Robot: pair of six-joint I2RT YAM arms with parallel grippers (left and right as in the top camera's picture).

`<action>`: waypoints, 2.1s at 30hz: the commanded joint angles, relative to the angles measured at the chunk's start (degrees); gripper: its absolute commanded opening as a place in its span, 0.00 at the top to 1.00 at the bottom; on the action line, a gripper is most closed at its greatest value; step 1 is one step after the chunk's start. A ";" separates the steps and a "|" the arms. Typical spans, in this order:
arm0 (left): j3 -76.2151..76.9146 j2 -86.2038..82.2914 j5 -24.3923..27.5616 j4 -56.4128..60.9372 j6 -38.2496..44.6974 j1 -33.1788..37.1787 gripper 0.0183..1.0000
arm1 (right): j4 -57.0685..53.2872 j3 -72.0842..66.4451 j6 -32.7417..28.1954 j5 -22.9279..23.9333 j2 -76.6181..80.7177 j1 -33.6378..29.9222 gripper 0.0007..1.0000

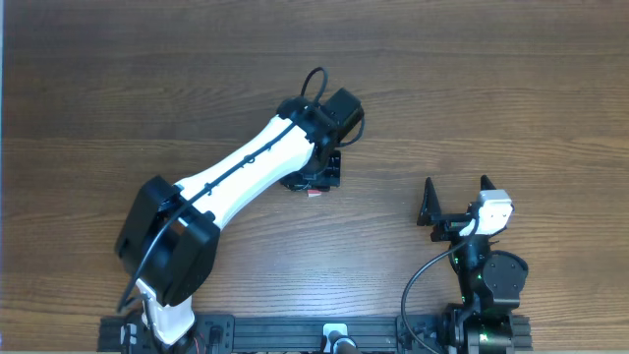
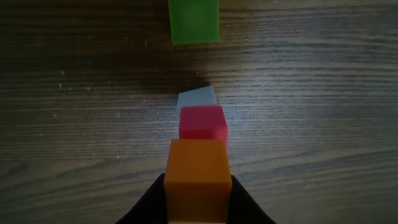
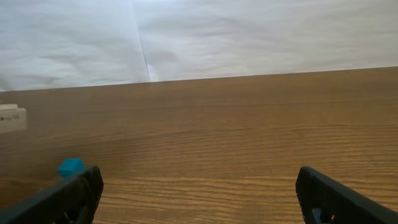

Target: Stack Cubes

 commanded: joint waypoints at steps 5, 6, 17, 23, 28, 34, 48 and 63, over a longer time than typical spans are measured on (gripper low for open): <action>1.18 0.90 0.55 0.52 0.81 0.31 0.98 | -0.24 -0.31 -0.46 -0.42 -0.48 0.31 0.01; 1.18 0.94 0.55 0.83 0.81 0.31 0.98 | -0.24 -0.31 -0.46 -0.42 -0.48 0.31 0.01; 1.18 1.27 0.55 1.25 0.79 0.28 0.98 | -0.24 -0.31 -0.46 -0.42 -0.48 0.31 0.01; 1.18 1.57 0.55 1.22 0.79 0.28 0.98 | -0.24 -0.31 -0.46 -0.42 -0.48 0.31 0.01; 1.18 2.25 0.55 1.25 0.81 0.28 0.98 | -0.24 -0.31 -0.46 -0.42 -0.48 0.31 0.01; 1.18 2.34 0.55 1.42 0.79 0.24 0.98 | -0.24 -0.31 -0.46 -0.42 -0.48 0.31 0.01; 1.18 2.34 0.55 1.40 0.81 0.22 0.75 | -0.24 -0.31 -0.46 -0.42 -0.48 0.31 0.01; 1.40 2.27 0.52 1.60 0.81 0.37 0.58 | -0.24 -0.31 -0.46 -0.42 -0.48 0.31 0.01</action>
